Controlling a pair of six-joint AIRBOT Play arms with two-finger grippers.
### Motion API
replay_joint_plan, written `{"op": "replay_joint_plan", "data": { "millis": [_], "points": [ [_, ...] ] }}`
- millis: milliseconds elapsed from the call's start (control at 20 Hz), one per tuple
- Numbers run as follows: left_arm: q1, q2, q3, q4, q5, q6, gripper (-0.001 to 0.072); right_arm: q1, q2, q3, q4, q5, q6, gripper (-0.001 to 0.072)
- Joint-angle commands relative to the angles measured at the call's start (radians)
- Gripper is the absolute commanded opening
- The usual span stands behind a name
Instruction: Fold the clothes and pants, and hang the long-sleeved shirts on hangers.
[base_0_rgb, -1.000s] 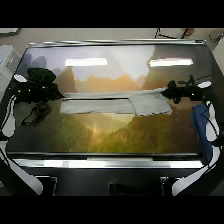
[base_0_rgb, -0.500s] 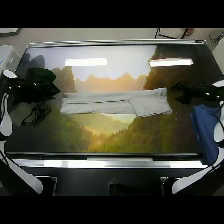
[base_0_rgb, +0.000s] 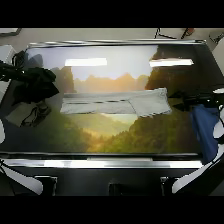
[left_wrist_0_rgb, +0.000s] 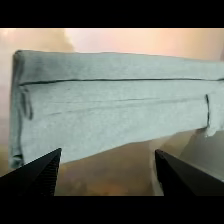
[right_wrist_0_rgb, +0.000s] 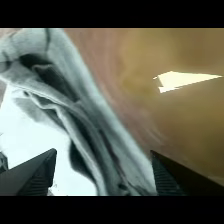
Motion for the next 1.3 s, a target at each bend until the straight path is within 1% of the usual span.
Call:
{"op": "replay_joint_plan", "data": {
  "millis": [0,50,150,200,250,300,350,400,450,500,550,600,650,700,750,900,1000,1050,1200,1250],
  "points": [
    [-0.064,0.028,0.002,-0.003,-0.001,-0.002,0.0661,0.055,-0.035,-0.001,0.053,-0.006,-0.071,0.0714],
    [-0.083,0.027,0.002,-0.01,0.0,-0.002,0.0661,0.074,-0.035,-0.001,0.053,-0.004,-0.086,0.0699],
    [-0.126,0.027,0.002,-0.024,0.008,0.0,0.066,0.106,-0.034,0.0,0.052,-0.01,-0.089,0.0599],
    [-0.15,0.027,0.002,-0.032,0.011,0.002,0.066,0.119,-0.033,0.0,0.052,-0.013,-0.088,0.0509],
    [-0.173,0.027,0.002,-0.035,0.016,0.003,0.0659,0.132,-0.028,0.001,0.052,-0.011,-0.083,0.033],
    [-0.198,0.027,0.002,-0.035,0.024,0.003,0.065,0.14,-0.017,0.002,0.052,-0.003,-0.071,0.0052],
    [-0.224,0.026,0.001,-0.035,0.036,0.003,0.0647,0.146,0.008,0.002,0.051,0.001,-0.061,0.0047],
    [-0.255,0.024,-0.001,-0.034,0.061,0.004,0.0614,0.152,0.041,0.002,0.044,0.004,-0.061,0.0046],
    [-0.287,0.024,-0.015,-0.034,0.109,0.014,0.0476,0.158,0.087,0.002,0.034,0.003,-0.053,0.0046],
    [-0.329,0.023,-0.041,-0.034,0.175,0.031,0.0281,0.169,0.133,0.002,0.019,0.005,-0.035,0.0046],
    [-0.377,0.016,-0.071,-0.034,0.249,0.046,0.0136,0.187,0.186,0.002,0.002,0.012,-0.012,0.0046],
    [-0.426,0.003,-0.095,-0.034,0.317,0.048,0.0101,0.207,0.234,0.002,-0.016,0.028,0.015,0.0046],
    [-0.478,-0.016,-0.116,-0.034,0.381,0.048,0.0092,0.232,0.285,0.002,-0.042,0.053,0.043,0.0046],
    [-0.53,-0.044,-0.13,-0.034,0.436,0.047,0.0038,0.258,0.331,0.002,-0.079,0.077,0.074,0.0046],
    [-0.578,-0.079,-0.132,-0.035,0.469,0.033,0.0039,0.286,0.38,0.002,-0.125,0.097,0.105,0.0046],
    [-0.676,-0.175,-0.132,-0.035,0.521,-0.069,0.0038,0.354,0.517,0.002,-0.231,0.124,0.189,0.0046],
    [-0.726,-0.229,-0.132,-0.036,0.517,-0.122,0.0038,0.389,0.591,0.002,-0.237,0.129,0.225,0.0046],
    [-0.753,-0.249,-0.132,-0.044,0.502,-0.132,0.0038,0.404,0.622,0.002,-0.238,0.126,0.235,0.0046],
    [-0.83,-0.286,-0.132,-0.089,0.468,-0.133,0.0038,0.446,0.694,0.002,-0.238,0.121,0.256,0.0046],
    [-0.857,-0.294,-0.132,-0.134,0.478,-0.133,0.0038,0.459,0.711,0.002,-0.24,0.121,0.257,0.0046]
  ]
}}
